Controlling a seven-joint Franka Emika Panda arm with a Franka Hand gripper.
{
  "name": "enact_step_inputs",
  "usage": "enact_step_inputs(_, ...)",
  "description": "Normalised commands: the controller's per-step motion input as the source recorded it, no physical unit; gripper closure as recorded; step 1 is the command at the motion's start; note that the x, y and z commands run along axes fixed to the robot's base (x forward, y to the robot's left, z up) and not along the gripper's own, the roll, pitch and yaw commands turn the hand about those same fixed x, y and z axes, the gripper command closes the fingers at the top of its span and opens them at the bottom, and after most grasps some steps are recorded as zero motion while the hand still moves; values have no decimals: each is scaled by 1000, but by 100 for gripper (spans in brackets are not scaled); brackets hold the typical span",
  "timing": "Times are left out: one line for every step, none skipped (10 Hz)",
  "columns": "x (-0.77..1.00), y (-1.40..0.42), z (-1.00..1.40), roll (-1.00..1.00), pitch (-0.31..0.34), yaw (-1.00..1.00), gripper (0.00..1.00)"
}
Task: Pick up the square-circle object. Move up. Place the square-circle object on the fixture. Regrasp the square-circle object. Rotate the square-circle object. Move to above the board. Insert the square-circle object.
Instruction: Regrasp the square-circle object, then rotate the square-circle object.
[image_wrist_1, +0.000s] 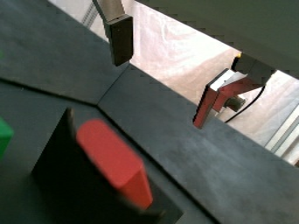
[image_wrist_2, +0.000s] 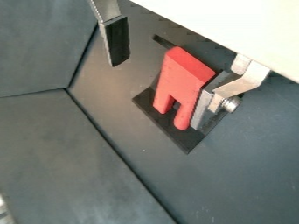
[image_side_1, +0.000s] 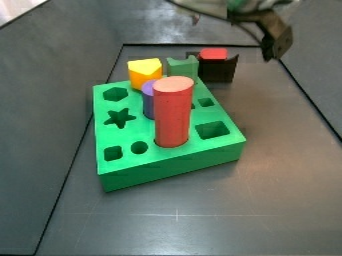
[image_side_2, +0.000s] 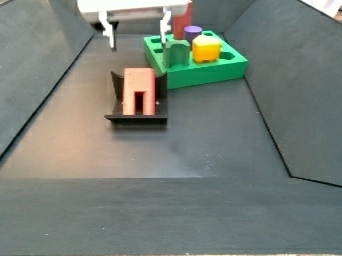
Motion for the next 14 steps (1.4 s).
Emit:
enact_step_inputs(75,50,-1000,61,-90,-18,0)
enact_step_inputs(85,45,-1000,57,-69,-31,0)
enact_step_inputs(96,41,-1000,57,-50,-36,0)
enact_step_inputs(94,28,-842,58,-25,-36,0)
enact_step_inputs(90,15,-694,58,-10,-30,0)
enact_step_inputs(74,11,-504,59,4,-16,0)
enact_step_inputs(69,9,-360,58,2,-3,0)
enact_step_inputs(44,1,-192,43,10,18,0)
enact_step_inputs(0,0,-500,0,0,0,100)
enact_step_inputs(-823,120,1000,0,0,0,100)
enact_step_inputs(-817,118,1000,-15,-12,7,100)
enact_step_inputs(-814,109,1000,-53,-39,13,100)
enact_step_inputs(-819,99,1000,-82,-55,15,100)
enact_step_inputs(-821,96,1000,-89,-60,14,100)
